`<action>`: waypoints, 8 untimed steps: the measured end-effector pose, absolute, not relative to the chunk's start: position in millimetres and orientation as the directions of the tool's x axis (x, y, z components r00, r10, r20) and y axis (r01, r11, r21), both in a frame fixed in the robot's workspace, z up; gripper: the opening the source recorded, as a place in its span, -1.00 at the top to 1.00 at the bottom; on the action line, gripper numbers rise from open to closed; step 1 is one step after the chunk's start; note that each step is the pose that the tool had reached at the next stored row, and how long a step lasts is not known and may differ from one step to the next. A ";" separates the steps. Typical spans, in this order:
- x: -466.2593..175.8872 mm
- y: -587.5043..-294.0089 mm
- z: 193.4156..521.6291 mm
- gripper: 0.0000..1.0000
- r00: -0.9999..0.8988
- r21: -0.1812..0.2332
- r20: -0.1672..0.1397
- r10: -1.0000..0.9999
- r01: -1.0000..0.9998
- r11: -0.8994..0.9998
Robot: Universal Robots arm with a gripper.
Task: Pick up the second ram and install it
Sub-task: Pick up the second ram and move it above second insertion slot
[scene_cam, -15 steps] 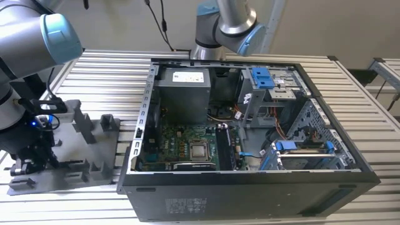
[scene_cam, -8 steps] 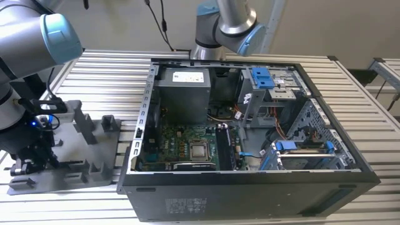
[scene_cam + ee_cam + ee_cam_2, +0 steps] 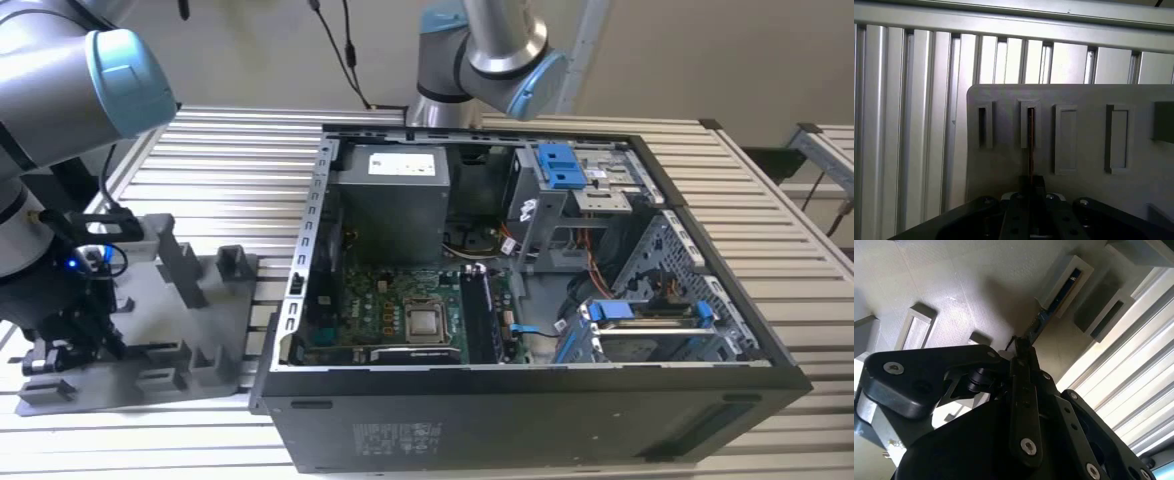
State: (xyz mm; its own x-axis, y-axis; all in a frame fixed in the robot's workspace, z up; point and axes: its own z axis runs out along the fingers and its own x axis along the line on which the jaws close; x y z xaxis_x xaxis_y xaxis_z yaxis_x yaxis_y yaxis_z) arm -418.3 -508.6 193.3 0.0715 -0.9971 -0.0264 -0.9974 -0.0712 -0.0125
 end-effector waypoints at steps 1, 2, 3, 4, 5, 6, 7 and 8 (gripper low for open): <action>-418.3 -508.6 193.3 0.72 0.071 -0.013 -0.027 -0.997 -0.997 -0.071; -418.3 -508.6 193.5 0.72 0.071 -0.013 -0.027 -0.997 -0.997 -0.071; -418.3 -508.6 194.1 0.72 0.071 -0.013 -0.027 -0.997 -0.997 -0.071; -418.3 -508.6 195.1 0.72 0.071 -0.012 -0.027 -0.997 -0.997 -0.071; -418.3 -508.6 196.3 0.72 0.071 -0.013 -0.027 -0.997 -0.997 -0.071; -418.3 -508.6 197.9 0.72 0.071 -0.013 -0.027 -0.997 -0.997 -0.071; -418.3 -508.6 199.6 0.72 0.071 -0.013 -0.027 -0.997 -0.997 -0.071; -418.3 -508.6 201.6 0.72 0.071 -0.013 -0.027 -0.997 -0.997 -0.071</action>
State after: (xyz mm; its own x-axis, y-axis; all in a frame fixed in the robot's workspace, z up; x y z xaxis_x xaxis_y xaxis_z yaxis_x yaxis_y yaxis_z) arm -418.3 -508.6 201.6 0.0713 -0.9971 -0.0272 -0.9974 -0.0710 -0.0126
